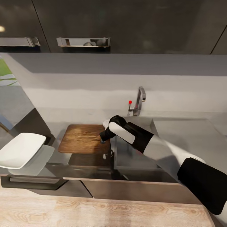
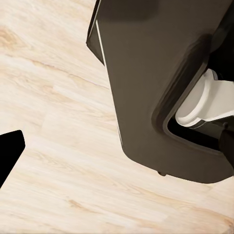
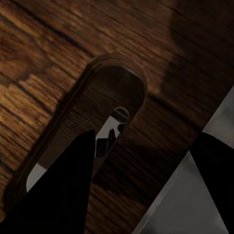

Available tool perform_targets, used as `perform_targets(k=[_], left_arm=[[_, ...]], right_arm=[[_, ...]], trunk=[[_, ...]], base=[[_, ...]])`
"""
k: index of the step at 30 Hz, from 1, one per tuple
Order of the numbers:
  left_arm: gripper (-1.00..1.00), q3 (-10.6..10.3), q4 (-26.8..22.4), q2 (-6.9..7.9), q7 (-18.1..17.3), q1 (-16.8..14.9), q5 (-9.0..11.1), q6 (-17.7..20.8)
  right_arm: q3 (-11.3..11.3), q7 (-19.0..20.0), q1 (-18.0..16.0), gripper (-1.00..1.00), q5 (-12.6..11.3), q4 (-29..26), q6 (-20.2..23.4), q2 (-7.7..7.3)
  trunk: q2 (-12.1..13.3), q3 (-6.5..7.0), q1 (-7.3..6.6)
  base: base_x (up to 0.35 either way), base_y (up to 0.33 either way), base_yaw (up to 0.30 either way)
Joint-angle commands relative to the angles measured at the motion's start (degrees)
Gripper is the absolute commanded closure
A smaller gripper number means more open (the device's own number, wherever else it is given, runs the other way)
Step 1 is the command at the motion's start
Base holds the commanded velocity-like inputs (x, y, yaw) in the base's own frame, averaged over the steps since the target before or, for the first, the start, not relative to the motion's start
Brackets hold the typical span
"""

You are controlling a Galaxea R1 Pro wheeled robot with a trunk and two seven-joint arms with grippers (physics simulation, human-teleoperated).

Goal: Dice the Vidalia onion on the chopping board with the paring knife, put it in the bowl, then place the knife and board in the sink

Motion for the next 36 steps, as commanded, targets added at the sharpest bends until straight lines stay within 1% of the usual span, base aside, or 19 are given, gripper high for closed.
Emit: perform_targets(k=[1,15,36], left_arm=[[-1.00,0.2,0.2,0.02,-0.5,0.0,0.6,-0.3],[-1.00,0.2,0.1,0.02,-0.5,0.0,0.6,-0.3],[-1.00,0.2,0.1,0.02,-0.5,0.0,0.6,-0.3]], right_arm=[[0.2,-0.6,-0.1,1.00,-0.7,0.0,-0.1,-0.04],[0.2,-0.6,-0.1,1.00,-0.7,0.0,-0.1,-0.77],[0.4,-0.6,-0.1,1.00,-0.7,0.0,-0.1,-0.58]], trunk=[[-0.1,-0.18,0.03],[-0.1,-1.46,0.03],[-0.1,-3.39,0.03]], base=[[0.000,0.000,0.000],[0.000,0.000,0.000],[0.000,0.000,0.000]])
